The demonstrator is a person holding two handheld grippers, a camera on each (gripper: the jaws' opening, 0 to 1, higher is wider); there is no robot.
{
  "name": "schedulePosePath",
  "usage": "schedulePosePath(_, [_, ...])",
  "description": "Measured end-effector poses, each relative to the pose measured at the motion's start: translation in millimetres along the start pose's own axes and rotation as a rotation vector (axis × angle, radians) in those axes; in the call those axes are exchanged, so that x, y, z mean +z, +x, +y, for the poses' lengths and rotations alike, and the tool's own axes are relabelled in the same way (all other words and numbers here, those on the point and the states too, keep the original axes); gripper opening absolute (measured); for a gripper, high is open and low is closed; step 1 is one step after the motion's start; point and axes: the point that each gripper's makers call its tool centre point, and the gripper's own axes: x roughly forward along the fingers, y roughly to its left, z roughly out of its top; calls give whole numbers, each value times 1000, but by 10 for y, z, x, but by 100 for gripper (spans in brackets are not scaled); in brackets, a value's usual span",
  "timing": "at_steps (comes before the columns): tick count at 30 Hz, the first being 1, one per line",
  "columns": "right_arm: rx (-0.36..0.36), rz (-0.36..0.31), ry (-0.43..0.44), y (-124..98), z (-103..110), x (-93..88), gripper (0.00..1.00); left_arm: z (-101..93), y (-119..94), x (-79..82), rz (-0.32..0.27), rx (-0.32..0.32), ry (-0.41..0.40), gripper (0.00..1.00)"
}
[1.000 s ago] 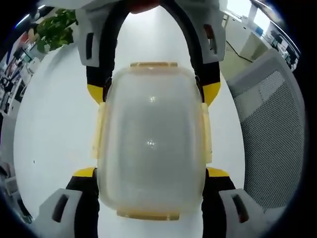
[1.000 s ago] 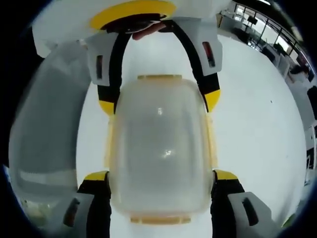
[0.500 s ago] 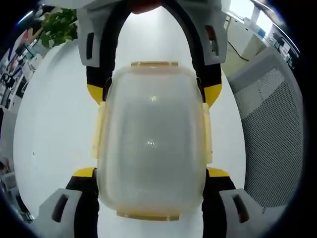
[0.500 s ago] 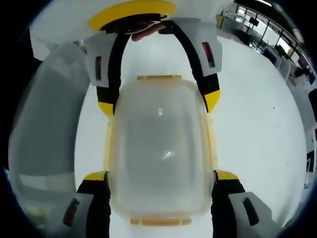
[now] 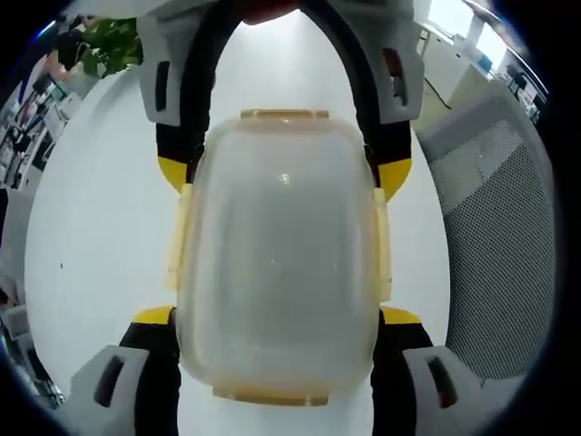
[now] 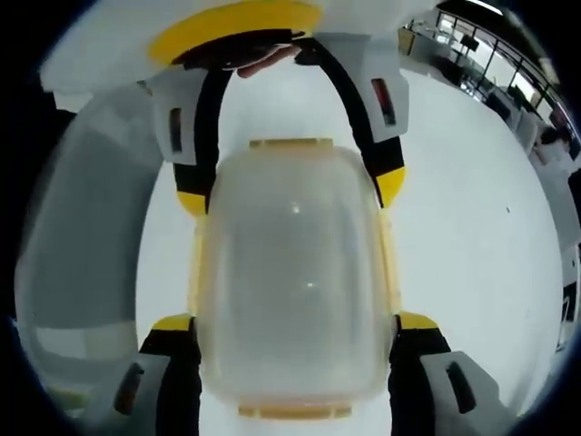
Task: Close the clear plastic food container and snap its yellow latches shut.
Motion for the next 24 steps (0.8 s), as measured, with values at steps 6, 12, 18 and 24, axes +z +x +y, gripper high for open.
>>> schedulePosePath(6, [3,4,-13,33,10,64,87,-7,-17,-71,-1,5,-10,89])
schedulePosePath(12, [2,-8,-9,65,18,146,87,-5,-13,-149,6,26,-20,91])
schedulePosePath(18, [-3,-19,3,73,23,271,87,8,22,-336,49,69,44,91])
schedulePosePath(24, [5,-18,-12,108,18,309,87,-10,4,-360,67,75,33,91])
